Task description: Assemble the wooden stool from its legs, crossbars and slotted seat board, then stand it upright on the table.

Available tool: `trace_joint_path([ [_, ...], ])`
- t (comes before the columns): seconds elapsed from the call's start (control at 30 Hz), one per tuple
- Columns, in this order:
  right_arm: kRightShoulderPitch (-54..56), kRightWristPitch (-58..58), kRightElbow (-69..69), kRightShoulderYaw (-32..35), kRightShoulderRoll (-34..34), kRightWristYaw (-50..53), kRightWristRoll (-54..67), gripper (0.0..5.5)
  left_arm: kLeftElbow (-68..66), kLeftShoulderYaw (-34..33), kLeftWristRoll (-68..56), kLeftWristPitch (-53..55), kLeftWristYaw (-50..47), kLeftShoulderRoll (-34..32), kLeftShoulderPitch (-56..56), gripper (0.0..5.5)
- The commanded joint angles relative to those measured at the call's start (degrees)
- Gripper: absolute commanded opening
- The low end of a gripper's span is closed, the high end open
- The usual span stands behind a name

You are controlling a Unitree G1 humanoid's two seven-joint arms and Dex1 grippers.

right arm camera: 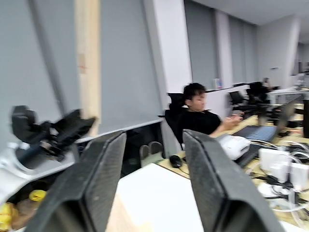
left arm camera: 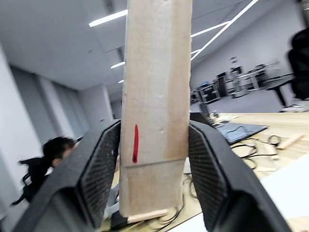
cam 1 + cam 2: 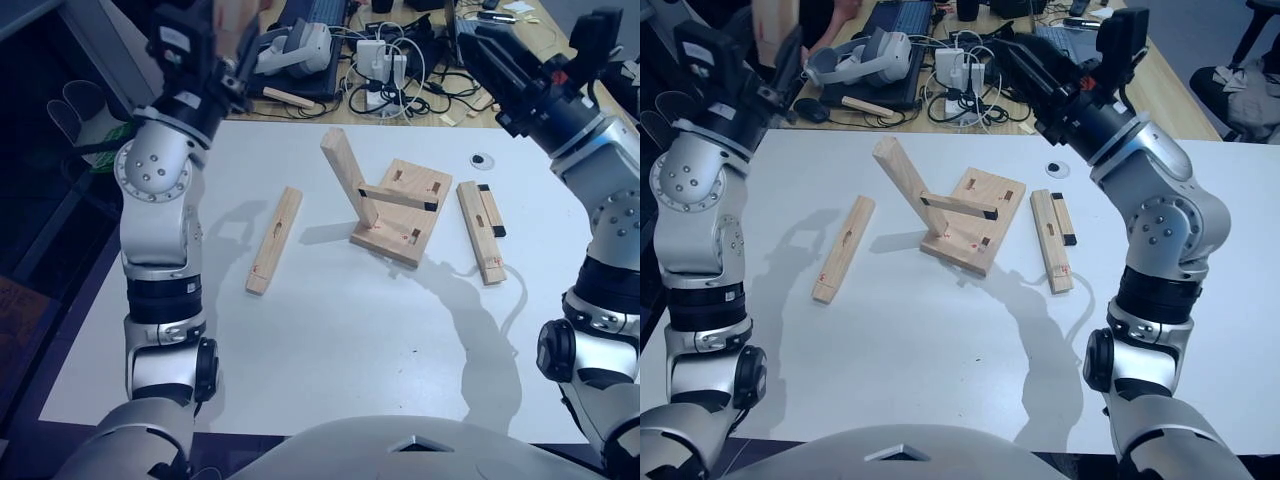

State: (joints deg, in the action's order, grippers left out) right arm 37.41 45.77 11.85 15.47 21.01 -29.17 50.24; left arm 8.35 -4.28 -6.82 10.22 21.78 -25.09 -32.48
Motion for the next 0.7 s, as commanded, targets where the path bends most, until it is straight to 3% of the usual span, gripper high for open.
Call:
trace_joint_path([
  [0.03, 1.48, 4.41, 4.74, 0.24, 0.80, 0.54, 6.58, 2.32, 3.13, 4.76, -1.63, -1.03, 7.53, -1.31, 1.05, 2.13],
  [0.27, 3.05, 3.18, 8.01, -2.27, -1.36, 4.25, 7.99, 2.32, 7.97, 9.00, -3.49, 0.73, 12.96, -0.77, 4.53, 2.13],
  [0.7, 7.00, 2.19, 6.43, 1.77, -1.30, 9.85, 15.43, 2.32, 6.88, 10.02, -1.22, -3.09, 15.02, -1.82, 7.52, 2.13],
])
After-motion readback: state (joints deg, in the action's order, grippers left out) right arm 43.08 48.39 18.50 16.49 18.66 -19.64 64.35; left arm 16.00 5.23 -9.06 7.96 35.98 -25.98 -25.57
